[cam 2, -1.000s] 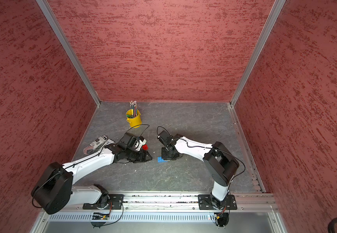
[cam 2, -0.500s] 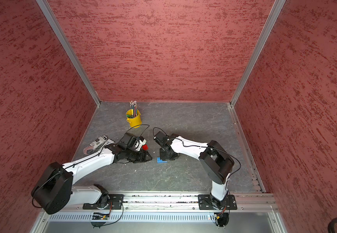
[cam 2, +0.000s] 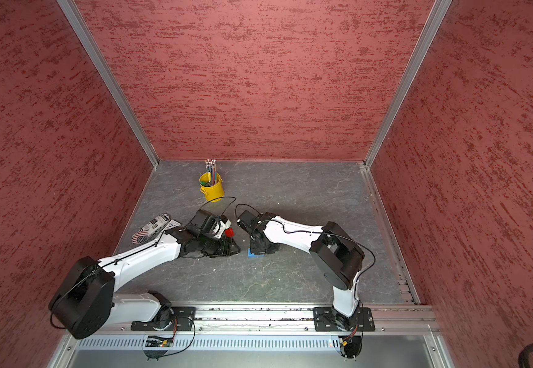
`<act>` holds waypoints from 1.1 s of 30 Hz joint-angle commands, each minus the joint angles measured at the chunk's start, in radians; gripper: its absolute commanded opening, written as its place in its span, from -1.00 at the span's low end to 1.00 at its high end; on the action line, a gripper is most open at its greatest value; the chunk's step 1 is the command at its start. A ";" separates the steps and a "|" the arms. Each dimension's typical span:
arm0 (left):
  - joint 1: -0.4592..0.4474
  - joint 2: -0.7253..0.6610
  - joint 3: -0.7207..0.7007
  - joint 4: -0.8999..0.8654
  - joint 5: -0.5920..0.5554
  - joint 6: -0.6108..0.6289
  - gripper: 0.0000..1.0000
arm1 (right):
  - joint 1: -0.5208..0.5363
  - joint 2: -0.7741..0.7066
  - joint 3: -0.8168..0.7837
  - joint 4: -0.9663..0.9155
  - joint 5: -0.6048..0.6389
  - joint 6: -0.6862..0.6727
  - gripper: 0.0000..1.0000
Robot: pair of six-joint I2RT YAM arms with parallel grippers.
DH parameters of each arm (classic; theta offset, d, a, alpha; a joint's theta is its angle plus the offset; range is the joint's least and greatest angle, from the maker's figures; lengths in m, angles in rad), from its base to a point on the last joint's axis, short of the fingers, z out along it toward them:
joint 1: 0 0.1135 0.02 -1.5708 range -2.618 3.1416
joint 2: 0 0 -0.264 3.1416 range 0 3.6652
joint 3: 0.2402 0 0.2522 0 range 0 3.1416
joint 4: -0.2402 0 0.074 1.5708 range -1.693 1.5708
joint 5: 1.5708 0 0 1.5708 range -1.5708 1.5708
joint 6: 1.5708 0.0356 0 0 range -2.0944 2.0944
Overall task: Assemble the letter y with lego
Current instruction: Assemble the lego brick with the lego brick, then pick up the lego brick from the center of the board.
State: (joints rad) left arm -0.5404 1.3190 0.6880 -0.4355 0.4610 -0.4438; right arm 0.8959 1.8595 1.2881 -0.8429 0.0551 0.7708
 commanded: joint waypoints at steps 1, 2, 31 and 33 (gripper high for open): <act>-0.001 -0.026 0.004 -0.008 -0.025 0.007 0.26 | -0.015 0.045 0.035 0.058 0.029 0.018 -0.45; 0.003 -0.031 0.004 -0.010 -0.028 0.007 0.26 | -0.019 0.046 0.046 0.059 0.032 0.016 -0.45; 0.119 0.008 0.095 -0.177 -0.266 -0.042 0.35 | -0.043 -0.228 -0.068 0.197 0.042 -0.109 0.19; 0.120 0.039 0.112 -0.184 -0.280 -0.040 0.37 | -0.045 -0.251 -0.096 0.222 0.035 -0.122 0.20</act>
State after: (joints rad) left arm -0.4282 1.3262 0.7692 -0.5789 0.2379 -0.4831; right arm 0.8562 1.6302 1.2289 -0.6926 0.0967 0.6933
